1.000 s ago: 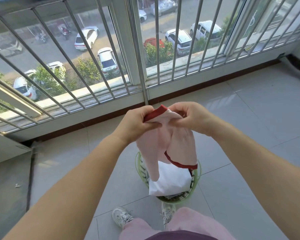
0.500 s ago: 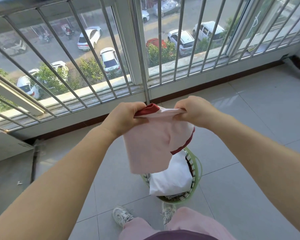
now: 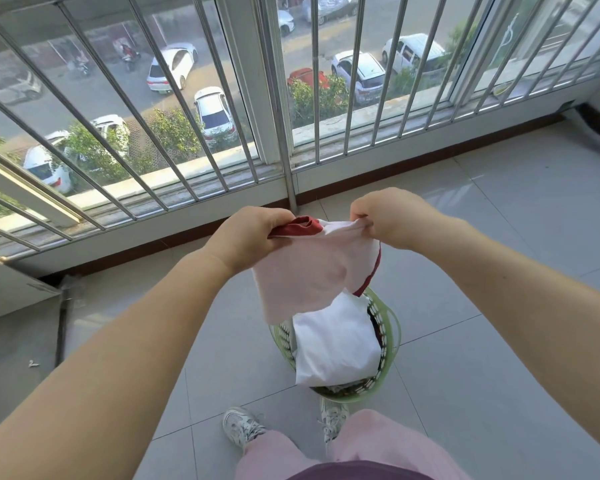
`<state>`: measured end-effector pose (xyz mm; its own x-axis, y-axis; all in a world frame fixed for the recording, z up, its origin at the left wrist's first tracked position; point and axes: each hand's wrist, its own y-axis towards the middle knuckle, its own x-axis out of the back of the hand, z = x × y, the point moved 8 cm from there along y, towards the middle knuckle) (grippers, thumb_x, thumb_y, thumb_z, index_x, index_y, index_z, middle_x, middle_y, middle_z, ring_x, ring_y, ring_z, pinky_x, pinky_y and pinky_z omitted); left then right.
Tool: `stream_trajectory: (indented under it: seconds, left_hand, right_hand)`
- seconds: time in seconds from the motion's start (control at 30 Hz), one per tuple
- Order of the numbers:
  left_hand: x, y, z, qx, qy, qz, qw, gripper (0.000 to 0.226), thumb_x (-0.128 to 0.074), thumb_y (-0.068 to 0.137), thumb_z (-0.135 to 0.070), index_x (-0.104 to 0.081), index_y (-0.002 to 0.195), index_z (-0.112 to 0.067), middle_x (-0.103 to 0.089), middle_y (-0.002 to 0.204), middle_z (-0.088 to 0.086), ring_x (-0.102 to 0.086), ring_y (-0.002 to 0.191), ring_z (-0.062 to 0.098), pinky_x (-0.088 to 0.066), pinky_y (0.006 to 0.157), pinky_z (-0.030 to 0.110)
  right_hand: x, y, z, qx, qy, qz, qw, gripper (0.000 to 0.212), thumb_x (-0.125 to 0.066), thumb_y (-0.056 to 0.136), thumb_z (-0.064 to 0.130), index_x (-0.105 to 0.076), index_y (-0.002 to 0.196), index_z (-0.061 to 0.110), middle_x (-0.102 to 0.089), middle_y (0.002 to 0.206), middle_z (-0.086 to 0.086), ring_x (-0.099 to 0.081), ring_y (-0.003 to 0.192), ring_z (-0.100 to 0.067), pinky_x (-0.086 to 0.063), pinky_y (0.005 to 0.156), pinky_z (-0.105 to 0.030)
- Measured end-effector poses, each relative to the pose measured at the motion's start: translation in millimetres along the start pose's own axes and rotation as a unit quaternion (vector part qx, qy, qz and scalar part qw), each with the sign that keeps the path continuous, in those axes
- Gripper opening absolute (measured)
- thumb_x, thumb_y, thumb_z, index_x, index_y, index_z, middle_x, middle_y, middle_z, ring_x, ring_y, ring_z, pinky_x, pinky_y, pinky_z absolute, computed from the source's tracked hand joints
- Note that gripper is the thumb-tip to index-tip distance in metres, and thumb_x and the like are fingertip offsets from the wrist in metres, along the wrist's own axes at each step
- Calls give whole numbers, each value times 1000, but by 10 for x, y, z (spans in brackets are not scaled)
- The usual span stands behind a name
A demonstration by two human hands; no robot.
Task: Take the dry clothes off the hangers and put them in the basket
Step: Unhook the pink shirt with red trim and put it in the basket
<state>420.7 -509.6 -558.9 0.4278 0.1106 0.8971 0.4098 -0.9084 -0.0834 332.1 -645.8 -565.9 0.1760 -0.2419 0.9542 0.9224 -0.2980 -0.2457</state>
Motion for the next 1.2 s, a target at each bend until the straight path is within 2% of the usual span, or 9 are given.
stream_trajectory:
  seconds: [0.1,0.2,0.3,0.47,0.57,0.7,0.87,1.0,1.2]
  left_hand:
    - [-79,28,40,7,-4,4,1000,16,-60,89,-19,-65,103,-17,-62,82,-4,-53,78,19,-39,68,28]
    - [-157,46,83,16,-5,11,1000,14,-58,90,-20,-66,101,-15,-65,86,1,-54,78,20,-39,67,29]
    - [-228,62,121,25,-18,16,999,12,-59,89,-19,-65,98,-13,-65,85,3,-53,79,21,-40,71,32]
    - [-350,141,235,31,-30,29,999,14,-62,87,-20,-66,94,-8,-65,83,6,-55,78,25,-46,73,39]
    - [-403,214,314,38,-15,39,998,13,-57,88,-13,-65,96,-7,-66,89,10,-56,85,28,-46,78,44]
    - [-416,327,379,44,7,26,999,19,-50,90,-8,-65,101,-9,-66,96,9,-56,91,28,-45,79,40]
    - [-384,413,404,35,20,1,999,25,-47,90,-4,-66,105,-10,-66,99,10,-55,95,29,-45,79,39]
    - [-441,393,417,23,21,4,1000,25,-48,89,-3,-66,106,-9,-66,100,11,-55,96,30,-45,80,39]
    - [-857,130,464,13,14,43,999,20,-50,92,-9,-66,104,-11,-65,93,8,-56,89,28,-43,70,35]
  right_hand:
    - [-87,34,6,12,22,5,1000,20,-47,87,3,-61,100,10,-56,98,-6,-54,94,-27,-37,69,-29]
    - [-163,43,24,30,65,24,997,10,-59,85,12,-62,95,9,-53,96,-6,-53,92,-25,-41,77,-30]
    - [-236,67,18,42,110,25,993,18,-71,78,24,-60,84,11,-48,88,-1,-47,82,-20,-36,70,-28]
    - [-347,155,-19,34,174,-9,984,8,-57,79,3,-57,87,2,-49,82,-3,-43,76,-21,-33,62,-27]
    - [-405,239,-41,35,207,-9,978,17,-50,78,-6,-55,89,5,-48,76,0,-41,73,-20,-31,55,-11]
    - [-434,406,-101,23,220,-24,975,22,-47,79,-7,-58,93,6,-51,81,1,-43,75,-18,-31,54,-2]
    - [-424,523,-150,13,220,-39,975,21,-49,81,-5,-58,93,9,-52,82,0,-43,75,-19,-31,56,-8]
    - [-499,504,-158,8,238,-38,971,22,-53,80,-3,-55,88,17,-56,83,-2,-46,75,-20,-39,60,-17]
    - [-885,261,-109,-19,268,-10,963,22,-54,79,-7,-61,93,8,-48,83,13,-44,69,-2,-32,57,1]
